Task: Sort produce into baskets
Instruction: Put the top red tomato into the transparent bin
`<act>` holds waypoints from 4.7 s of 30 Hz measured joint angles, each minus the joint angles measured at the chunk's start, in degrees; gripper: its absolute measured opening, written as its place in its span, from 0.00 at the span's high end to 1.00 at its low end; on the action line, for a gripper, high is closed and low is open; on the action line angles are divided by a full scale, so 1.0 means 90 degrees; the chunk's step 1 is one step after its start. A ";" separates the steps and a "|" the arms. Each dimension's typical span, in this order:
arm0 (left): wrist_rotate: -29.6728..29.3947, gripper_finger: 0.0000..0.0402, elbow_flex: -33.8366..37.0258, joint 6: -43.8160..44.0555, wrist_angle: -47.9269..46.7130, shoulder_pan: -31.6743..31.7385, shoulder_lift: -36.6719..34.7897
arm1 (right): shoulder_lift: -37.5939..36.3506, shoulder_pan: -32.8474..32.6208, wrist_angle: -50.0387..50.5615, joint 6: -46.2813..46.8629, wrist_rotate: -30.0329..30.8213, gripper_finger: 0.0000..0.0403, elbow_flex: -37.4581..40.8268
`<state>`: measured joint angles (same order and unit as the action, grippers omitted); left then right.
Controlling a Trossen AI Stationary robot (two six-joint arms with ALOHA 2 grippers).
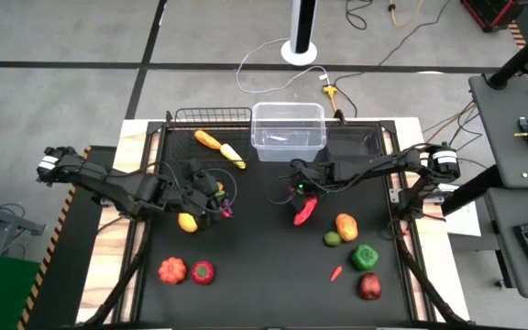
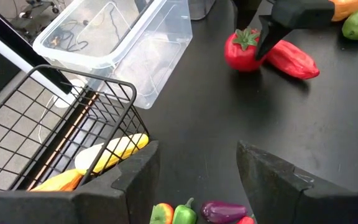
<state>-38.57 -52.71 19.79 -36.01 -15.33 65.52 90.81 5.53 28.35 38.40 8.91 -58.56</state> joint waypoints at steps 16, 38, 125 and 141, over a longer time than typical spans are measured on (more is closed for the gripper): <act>0.0000 0.52 0.0000 0.0029 0.0007 0.0000 0.0002 | -0.0163 -0.0341 0.0047 -0.0959 -0.0222 0.26 -0.1402; 0.0007 0.52 -0.0226 0.0050 -0.0225 0.0000 -0.0052 | 0.0317 0.1101 0.0051 -0.2603 -0.0201 0.26 -0.4117; -0.0673 0.52 -0.0877 0.0675 -0.1522 0.0000 -0.0209 | 0.2459 0.3289 0.2079 -0.2051 -0.1303 0.26 -0.4683; -0.0670 0.52 -0.0877 0.0692 -0.1522 -0.0002 -0.0209 | 0.2459 0.3291 0.2079 -0.2184 -0.1307 0.21 -0.4683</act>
<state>-44.60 -60.60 26.02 -49.71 -15.35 63.64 112.95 35.16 47.07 18.74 -2.85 -100.71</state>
